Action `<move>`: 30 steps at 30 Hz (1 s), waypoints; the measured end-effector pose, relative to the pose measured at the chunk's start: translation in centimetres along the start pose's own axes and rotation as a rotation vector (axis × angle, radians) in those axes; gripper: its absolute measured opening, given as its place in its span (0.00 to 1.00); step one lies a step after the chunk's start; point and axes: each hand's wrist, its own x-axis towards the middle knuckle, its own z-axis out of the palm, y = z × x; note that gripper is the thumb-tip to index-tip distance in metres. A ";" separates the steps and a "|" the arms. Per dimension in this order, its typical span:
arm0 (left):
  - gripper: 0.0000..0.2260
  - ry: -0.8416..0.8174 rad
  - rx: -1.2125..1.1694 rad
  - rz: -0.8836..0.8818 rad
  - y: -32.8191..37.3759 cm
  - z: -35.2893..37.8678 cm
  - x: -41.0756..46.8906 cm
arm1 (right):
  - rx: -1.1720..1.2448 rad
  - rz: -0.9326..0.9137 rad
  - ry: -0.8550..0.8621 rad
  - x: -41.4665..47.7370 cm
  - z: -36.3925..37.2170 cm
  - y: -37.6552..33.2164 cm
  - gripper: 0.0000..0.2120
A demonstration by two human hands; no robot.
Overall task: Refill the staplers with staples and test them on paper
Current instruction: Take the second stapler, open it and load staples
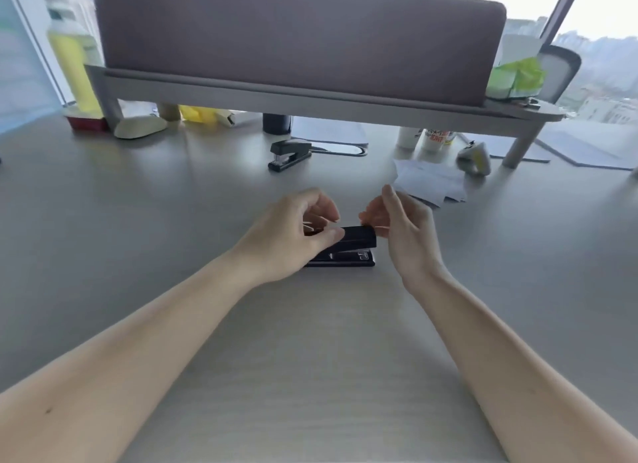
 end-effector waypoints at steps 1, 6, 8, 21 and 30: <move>0.06 0.001 0.002 0.005 0.0 0.2 0.2 | -0.019 0.003 -0.005 -0.1 0.1 0.6 0.22; 0.12 -0.039 0.036 0.021 -0.4 0.5 0.1 | -0.021 0.039 0.019 0.0 -0.2 1.8 0.22; 0.15 -0.072 0.088 0.032 -0.5 0.3 -0.2 | -0.037 0.037 0.008 0.0 -0.1 1.8 0.22; 0.13 0.380 -0.065 -0.023 -0.5 -7.9 7.3 | 0.153 0.091 -0.003 2.6 2.0 0.6 0.21; 0.14 0.521 0.226 -0.226 -6.3 -10.7 14.7 | 0.220 0.095 -0.053 6.6 6.8 1.4 0.22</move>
